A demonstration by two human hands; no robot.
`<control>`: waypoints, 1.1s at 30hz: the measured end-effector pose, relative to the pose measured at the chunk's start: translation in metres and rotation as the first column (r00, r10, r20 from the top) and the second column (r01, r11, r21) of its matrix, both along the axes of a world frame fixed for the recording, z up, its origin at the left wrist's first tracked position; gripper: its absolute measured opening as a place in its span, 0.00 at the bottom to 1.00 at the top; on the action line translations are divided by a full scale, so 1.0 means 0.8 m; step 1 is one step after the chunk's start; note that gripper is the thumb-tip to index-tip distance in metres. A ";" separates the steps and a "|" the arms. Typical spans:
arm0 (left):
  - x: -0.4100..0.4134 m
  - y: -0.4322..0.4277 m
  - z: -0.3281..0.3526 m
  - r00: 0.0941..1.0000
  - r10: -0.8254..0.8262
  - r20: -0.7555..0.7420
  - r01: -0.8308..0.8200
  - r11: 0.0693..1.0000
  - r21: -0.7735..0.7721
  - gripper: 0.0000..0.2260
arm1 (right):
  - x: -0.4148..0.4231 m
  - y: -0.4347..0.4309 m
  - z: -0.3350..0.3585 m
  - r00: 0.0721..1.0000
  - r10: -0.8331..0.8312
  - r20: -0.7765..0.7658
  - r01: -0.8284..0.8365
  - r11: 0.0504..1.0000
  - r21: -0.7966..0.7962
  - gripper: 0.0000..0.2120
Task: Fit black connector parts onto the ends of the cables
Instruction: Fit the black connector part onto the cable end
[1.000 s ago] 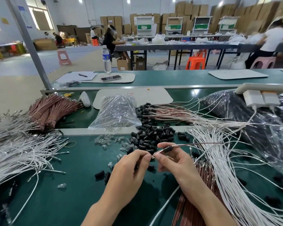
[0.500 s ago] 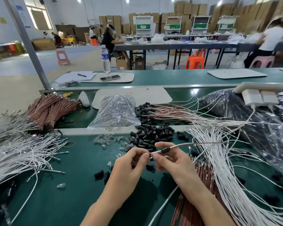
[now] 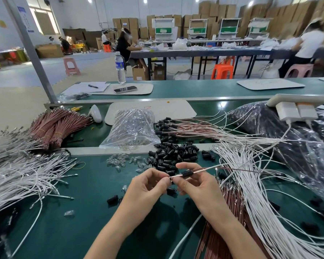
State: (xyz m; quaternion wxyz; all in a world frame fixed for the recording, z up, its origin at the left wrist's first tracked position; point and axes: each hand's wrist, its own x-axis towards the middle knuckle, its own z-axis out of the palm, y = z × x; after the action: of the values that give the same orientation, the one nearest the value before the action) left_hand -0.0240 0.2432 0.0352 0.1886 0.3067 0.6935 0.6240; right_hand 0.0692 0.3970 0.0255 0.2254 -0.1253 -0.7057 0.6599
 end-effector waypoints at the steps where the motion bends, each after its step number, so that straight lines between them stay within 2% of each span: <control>1: 0.000 0.000 0.000 1.000 -0.001 0.005 0.001 1.000 -0.001 0.04 | 0.000 0.000 0.000 1.000 0.001 0.000 -0.001 1.000 -0.002 0.14; 8: 0.003 0.000 0.003 1.000 -0.026 0.013 0.026 1.000 -0.013 0.02 | 0.000 -0.001 0.000 1.000 0.008 0.004 -0.008 1.000 -0.017 0.14; 15: 0.002 -0.002 0.003 0.998 -0.044 -0.046 0.042 0.998 -0.043 0.04 | 0.003 -0.001 0.004 1.000 0.024 -0.011 -0.024 0.998 -0.064 0.14; 22: 0.000 -0.001 -0.001 0.994 -0.066 -0.083 0.062 0.996 -0.060 0.06 | 0.002 -0.003 0.010 1.000 0.016 -0.023 -0.018 0.995 -0.100 0.21; 27: 0.000 -0.002 -0.003 0.992 -0.068 -0.103 0.062 0.996 -0.059 0.06 | 0.003 -0.003 0.012 1.000 0.020 -0.017 -0.022 0.991 -0.132 0.23; 30: -0.001 0.000 -0.005 0.993 -0.046 -0.104 0.043 0.998 -0.034 0.04 | 0.005 -0.002 0.012 0.999 0.028 -0.023 -0.032 0.987 -0.157 0.20; 33: -0.002 0.001 -0.006 0.993 -0.021 -0.116 0.019 1.000 -0.020 0.05 | 0.006 -0.002 0.014 0.999 0.035 -0.020 -0.038 0.983 -0.177 0.14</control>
State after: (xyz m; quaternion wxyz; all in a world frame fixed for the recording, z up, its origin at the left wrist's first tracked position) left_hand -0.0259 0.2437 0.0304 0.1571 0.3477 0.7062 0.5964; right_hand 0.0739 0.3953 0.0370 0.2074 -0.1265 -0.6444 0.7251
